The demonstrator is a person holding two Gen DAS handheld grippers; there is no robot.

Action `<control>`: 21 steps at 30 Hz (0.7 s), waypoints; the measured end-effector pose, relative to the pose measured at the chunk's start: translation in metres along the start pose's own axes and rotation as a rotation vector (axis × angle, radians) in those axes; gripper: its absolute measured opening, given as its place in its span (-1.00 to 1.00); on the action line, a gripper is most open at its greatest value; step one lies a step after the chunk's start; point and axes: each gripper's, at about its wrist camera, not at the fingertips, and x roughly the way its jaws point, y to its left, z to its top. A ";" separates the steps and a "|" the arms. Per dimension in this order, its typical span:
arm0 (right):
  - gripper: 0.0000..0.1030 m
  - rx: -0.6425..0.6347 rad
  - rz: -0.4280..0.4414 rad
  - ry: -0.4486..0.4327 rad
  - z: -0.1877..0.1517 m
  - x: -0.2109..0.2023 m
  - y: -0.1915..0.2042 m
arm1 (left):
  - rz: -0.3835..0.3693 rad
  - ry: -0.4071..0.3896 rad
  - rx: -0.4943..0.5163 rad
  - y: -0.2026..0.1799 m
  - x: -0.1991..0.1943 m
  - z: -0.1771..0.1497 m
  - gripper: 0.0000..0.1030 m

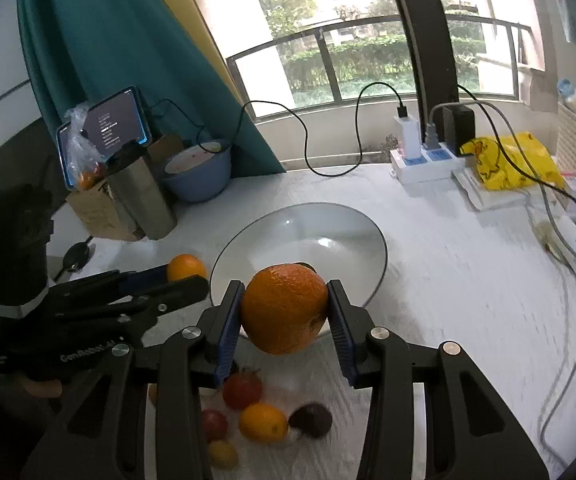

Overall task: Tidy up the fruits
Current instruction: 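Lower both held oranges onto the white plate and open both grippers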

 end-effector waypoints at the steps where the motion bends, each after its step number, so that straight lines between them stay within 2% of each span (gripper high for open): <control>1: -0.15 -0.004 -0.001 0.002 0.003 0.003 0.000 | -0.004 0.001 0.001 0.001 0.003 0.003 -0.22; 8: -0.15 -0.021 -0.014 0.003 0.028 0.033 -0.003 | -0.025 0.028 -0.018 0.015 0.033 0.023 -0.22; 21: -0.15 0.025 -0.032 0.060 0.051 0.097 -0.025 | -0.010 0.071 -0.042 0.032 0.078 0.044 -0.23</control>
